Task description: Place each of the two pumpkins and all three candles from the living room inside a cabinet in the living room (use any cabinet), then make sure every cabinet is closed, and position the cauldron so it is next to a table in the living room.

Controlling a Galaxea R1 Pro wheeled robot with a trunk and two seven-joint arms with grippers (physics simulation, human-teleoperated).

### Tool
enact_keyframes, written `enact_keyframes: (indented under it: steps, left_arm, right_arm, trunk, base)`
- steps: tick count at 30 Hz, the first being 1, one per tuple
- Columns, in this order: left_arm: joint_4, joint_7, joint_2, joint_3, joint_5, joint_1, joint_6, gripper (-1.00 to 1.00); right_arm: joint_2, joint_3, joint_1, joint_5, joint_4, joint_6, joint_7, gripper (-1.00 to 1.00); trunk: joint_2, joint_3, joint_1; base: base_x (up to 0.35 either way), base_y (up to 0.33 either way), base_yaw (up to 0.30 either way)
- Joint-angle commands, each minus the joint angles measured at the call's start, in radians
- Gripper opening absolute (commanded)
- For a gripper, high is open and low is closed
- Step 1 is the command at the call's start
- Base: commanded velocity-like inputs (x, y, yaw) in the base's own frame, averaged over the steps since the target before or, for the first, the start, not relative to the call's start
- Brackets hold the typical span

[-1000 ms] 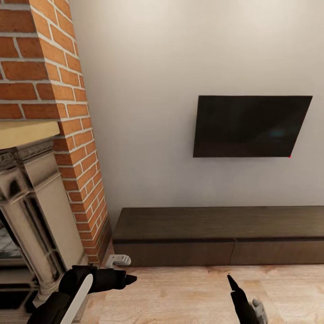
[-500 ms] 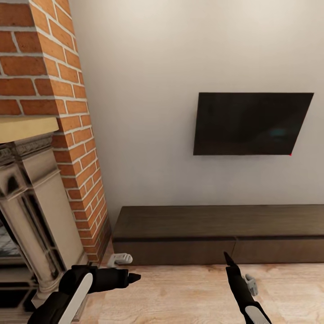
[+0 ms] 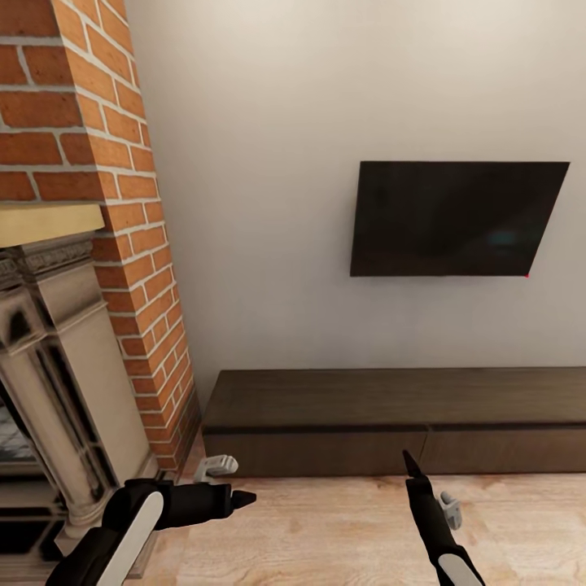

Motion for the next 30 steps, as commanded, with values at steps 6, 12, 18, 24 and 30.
enact_keyframes:
  steps: [6, 12, 18, 24, 30]
  left_arm:
    - [0.000, -0.009, 0.001, -0.001, -0.003, -0.001, 0.002, 1.00]
    - [0.000, -0.009, 0.001, -0.001, -0.001, -0.001, 0.002, 1.00]
    - [0.001, -0.010, 0.000, 0.001, 0.023, 0.000, 0.002, 1.00]
    - [0.001, -0.009, 0.002, -0.003, 0.095, 0.001, 0.002, 1.00]
    - [0.001, -0.009, 0.002, -0.004, 0.105, 0.001, 0.002, 1.00]
  right_arm:
    - [0.001, 0.003, -0.001, -0.008, 0.004, -0.012, 0.032, 1.00]
    - [0.002, 0.006, -0.001, -0.007, 0.007, -0.034, 0.035, 1.00]
    - [0.001, 0.005, -0.001, -0.019, 0.050, -0.035, 0.110, 1.00]
    - [0.002, 0.007, -0.001, -0.022, 0.058, -0.030, 0.184, 1.00]
    - [0.000, 0.007, -0.001, -0.020, 0.060, -0.029, 0.195, 1.00]
  trunk:
    - [-0.043, -0.020, 0.023]
    - [-0.085, -0.039, 0.046]
    - [-0.127, -0.058, 0.069]
    - [-0.169, -0.076, 0.092]
    - [-0.211, -0.095, 0.115]
  base:
    - [0.000, 0.000, 0.000]
    - [0.000, 0.000, 0.000]
    - [0.000, 0.000, 0.000]
    - [0.000, 0.000, 0.000]
    - [0.000, 0.000, 0.000]
